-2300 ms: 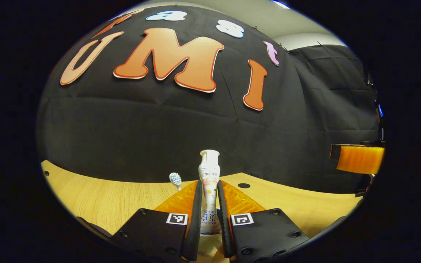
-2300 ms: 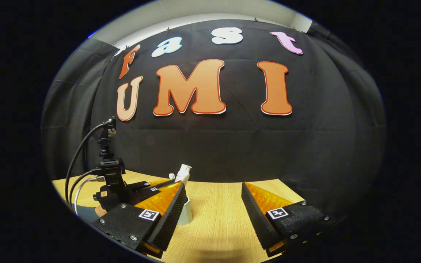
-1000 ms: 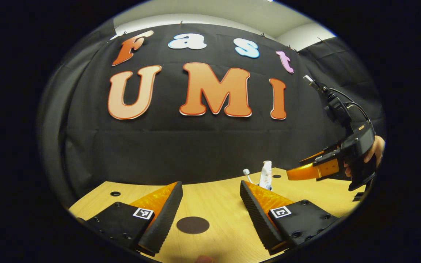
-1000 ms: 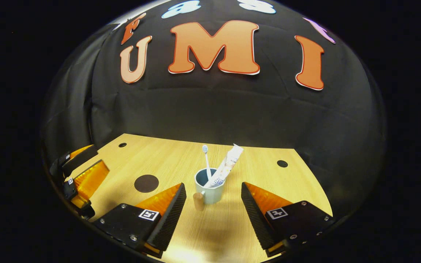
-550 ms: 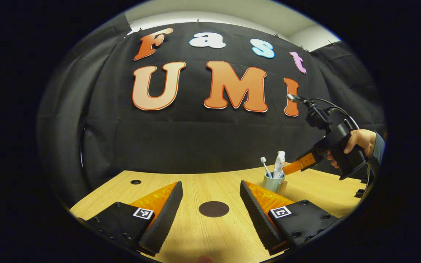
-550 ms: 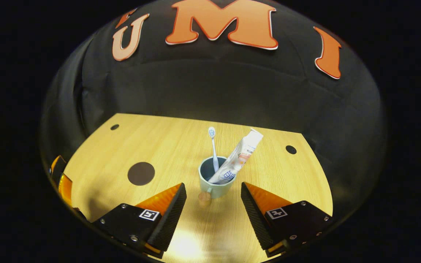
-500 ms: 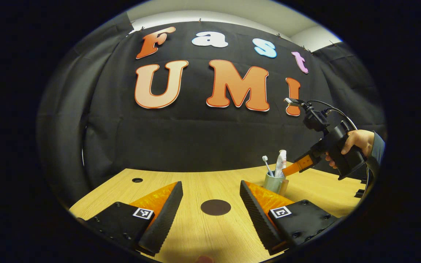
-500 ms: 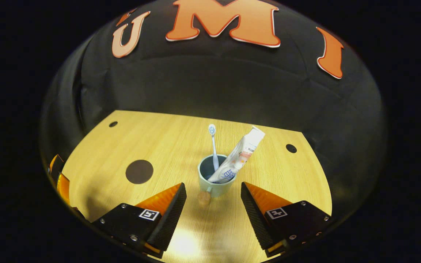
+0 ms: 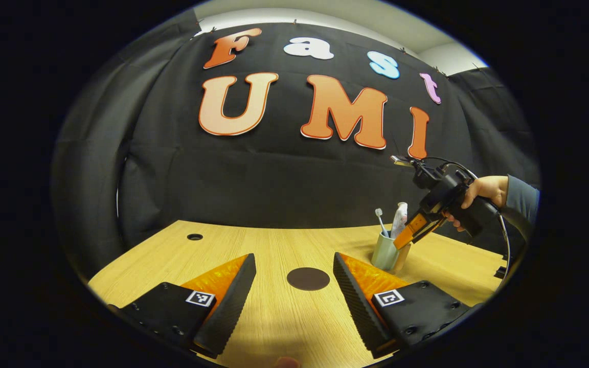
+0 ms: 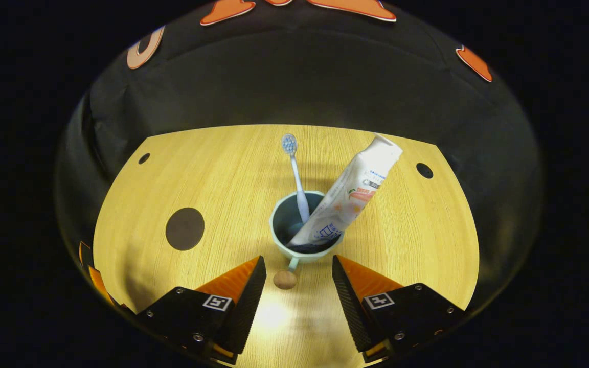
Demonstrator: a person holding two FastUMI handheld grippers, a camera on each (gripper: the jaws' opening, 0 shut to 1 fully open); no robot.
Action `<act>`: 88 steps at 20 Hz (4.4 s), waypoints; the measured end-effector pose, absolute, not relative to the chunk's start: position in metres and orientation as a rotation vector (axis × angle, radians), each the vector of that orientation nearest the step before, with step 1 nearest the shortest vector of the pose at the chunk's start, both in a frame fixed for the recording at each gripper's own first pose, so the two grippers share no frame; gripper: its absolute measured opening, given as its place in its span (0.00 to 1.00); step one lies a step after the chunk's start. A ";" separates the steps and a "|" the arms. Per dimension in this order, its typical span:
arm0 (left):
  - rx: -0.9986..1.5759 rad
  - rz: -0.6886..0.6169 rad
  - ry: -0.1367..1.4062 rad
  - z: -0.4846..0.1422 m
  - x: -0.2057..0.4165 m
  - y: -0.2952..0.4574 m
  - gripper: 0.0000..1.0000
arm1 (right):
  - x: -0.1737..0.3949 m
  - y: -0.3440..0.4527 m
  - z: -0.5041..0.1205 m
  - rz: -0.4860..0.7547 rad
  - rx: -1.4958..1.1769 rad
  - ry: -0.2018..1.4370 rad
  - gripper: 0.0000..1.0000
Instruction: Put the toothbrush and toothpaste on the desktop into the cup, then pick up the cup and place it on the coaster on the desktop.
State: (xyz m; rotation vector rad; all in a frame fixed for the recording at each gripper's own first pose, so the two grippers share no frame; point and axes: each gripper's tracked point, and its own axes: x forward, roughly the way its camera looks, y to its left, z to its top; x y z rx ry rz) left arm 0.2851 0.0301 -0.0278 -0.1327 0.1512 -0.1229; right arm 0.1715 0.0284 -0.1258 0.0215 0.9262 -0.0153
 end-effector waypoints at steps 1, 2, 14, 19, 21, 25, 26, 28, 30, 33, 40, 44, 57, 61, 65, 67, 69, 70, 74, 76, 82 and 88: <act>-0.142 -0.124 0.159 -0.031 0.286 0.031 0.97 | 0.174 0.029 -0.131 -0.027 0.028 0.943 0.77; -0.148 -0.126 0.168 -0.035 0.285 0.029 0.97 | 0.176 0.028 -0.136 -0.044 0.028 0.963 0.77; -0.167 -0.125 0.163 -0.033 0.280 0.030 0.98 | 0.176 0.017 -0.152 -0.114 0.038 1.036 0.44; -0.174 -0.109 0.152 -0.031 0.275 0.033 0.98 | 0.176 0.018 -0.157 -0.102 0.056 1.010 0.27; -0.175 -0.116 0.155 -0.032 0.271 0.031 0.97 | 0.177 0.017 -0.155 -0.099 0.056 1.005 0.23; -0.182 -0.115 0.170 -0.035 0.269 0.031 0.98 | 0.178 0.016 -0.153 -0.076 0.017 0.982 0.22; -0.184 -0.112 0.169 -0.036 0.268 0.031 0.98 | 0.177 0.018 -0.152 -0.058 0.021 0.984 0.22; -0.185 -0.106 0.170 -0.036 0.266 0.032 0.98 | 0.179 0.019 -0.149 -0.027 0.018 0.971 0.22; -0.187 -0.104 0.177 -0.038 0.266 0.031 0.98 | 0.181 0.020 -0.143 0.005 0.015 0.948 0.22; -0.203 -0.099 0.185 -0.042 0.260 0.032 0.98 | 0.182 0.024 -0.133 0.051 -0.012 0.928 0.22; -0.170 -0.064 0.195 -0.048 0.246 0.041 0.98 | 0.187 0.030 -0.136 0.150 -0.060 0.896 0.22; -0.167 -0.052 0.199 -0.050 0.243 0.045 0.98 | 0.186 0.034 -0.139 0.210 -0.098 0.889 0.22; -0.175 -0.037 0.251 -0.077 0.236 0.049 0.98 | 0.187 0.035 -0.141 0.284 -0.169 0.911 0.22; -0.178 -0.034 0.259 -0.077 0.237 0.048 0.98 | 0.184 0.035 -0.142 0.305 -0.171 0.927 0.22; -0.180 -0.040 0.263 -0.076 0.237 0.042 0.98 | 0.179 0.036 -0.143 0.337 -0.152 0.894 0.53; -0.177 -0.039 0.264 -0.077 0.234 0.041 0.98 | 0.175 0.034 -0.143 0.346 -0.151 0.889 0.74; -0.173 -0.037 0.258 -0.074 0.234 0.040 0.98 | 0.173 0.030 -0.138 0.347 -0.140 0.867 0.85; -0.168 -0.035 0.253 -0.071 0.235 0.039 0.98 | 0.172 0.028 -0.134 0.346 -0.129 0.848 0.87; -0.153 -0.040 0.218 -0.056 0.236 0.033 0.98 | 0.164 0.010 -0.113 0.333 -0.045 0.758 0.93; -0.145 -0.045 0.212 -0.050 0.236 0.026 0.97 | 0.161 -0.009 -0.100 0.301 -0.043 0.701 0.94; -0.129 -0.072 0.171 -0.034 0.243 -0.002 0.98 | 0.143 -0.071 -0.060 0.210 -0.009 0.504 0.94; -0.098 -0.074 0.112 -0.012 0.254 -0.028 0.98 | 0.107 -0.132 -0.033 0.109 0.015 0.315 0.95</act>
